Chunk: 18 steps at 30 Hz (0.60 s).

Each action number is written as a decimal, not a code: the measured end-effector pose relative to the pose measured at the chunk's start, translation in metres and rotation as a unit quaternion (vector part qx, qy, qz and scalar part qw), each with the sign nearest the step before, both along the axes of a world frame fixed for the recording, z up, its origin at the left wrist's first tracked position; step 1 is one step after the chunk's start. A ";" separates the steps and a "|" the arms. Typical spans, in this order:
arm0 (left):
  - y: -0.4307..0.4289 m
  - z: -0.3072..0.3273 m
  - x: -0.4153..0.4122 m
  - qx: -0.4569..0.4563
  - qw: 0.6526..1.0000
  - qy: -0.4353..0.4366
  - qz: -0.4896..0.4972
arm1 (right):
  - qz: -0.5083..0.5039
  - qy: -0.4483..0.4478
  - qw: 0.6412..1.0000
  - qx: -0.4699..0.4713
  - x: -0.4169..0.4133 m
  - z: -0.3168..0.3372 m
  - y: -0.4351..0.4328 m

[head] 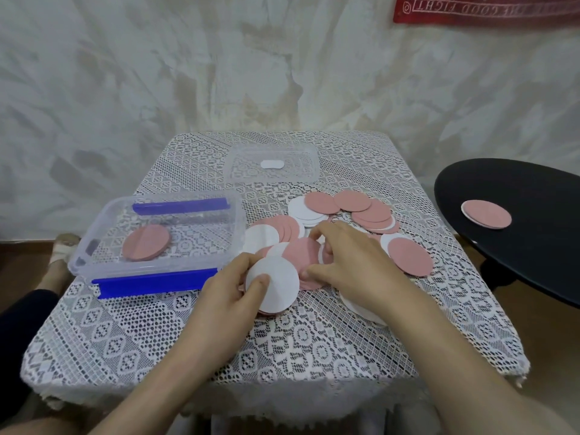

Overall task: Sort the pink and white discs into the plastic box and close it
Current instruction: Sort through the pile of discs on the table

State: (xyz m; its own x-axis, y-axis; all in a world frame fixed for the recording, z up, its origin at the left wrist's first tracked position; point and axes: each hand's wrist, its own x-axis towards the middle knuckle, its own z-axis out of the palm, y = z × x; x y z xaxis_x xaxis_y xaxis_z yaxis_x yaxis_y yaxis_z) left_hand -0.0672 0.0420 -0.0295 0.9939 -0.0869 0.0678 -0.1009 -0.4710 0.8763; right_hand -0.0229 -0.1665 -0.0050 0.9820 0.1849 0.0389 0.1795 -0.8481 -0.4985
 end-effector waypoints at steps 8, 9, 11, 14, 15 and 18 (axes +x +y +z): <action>-0.002 0.002 -0.002 -0.031 0.999 0.013 -0.010 | -0.049 -0.024 0.967 0.248 0.006 -0.013 -0.005; -0.001 0.002 -0.003 -0.032 0.999 0.013 -0.010 | -0.050 -0.020 0.957 0.285 0.005 -0.012 -0.006; 0.001 0.002 -0.004 -0.030 0.999 0.009 -0.009 | -0.055 -0.027 0.943 0.328 0.002 -0.010 -0.007; 0.005 0.003 -0.008 -0.014 1.000 0.004 -0.019 | -0.056 0.011 0.916 0.398 -0.004 -0.005 -0.008; 0.006 0.004 -0.010 -0.013 1.000 0.003 -0.025 | -0.041 0.044 0.906 0.420 -0.007 -0.005 -0.009; 0.008 0.005 -0.013 -0.027 0.999 0.002 -0.041 | 0.013 0.093 0.927 0.363 -0.021 -0.006 -0.006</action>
State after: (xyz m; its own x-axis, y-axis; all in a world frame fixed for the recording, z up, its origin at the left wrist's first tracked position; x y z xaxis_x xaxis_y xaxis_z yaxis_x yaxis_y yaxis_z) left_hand -0.0803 0.0499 -0.0242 0.9837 -0.1648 0.0717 -0.1348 -0.4125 0.9009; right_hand -0.0442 -0.1726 -0.0115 0.9797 0.2003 -0.0079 0.0480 -0.2726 -0.9609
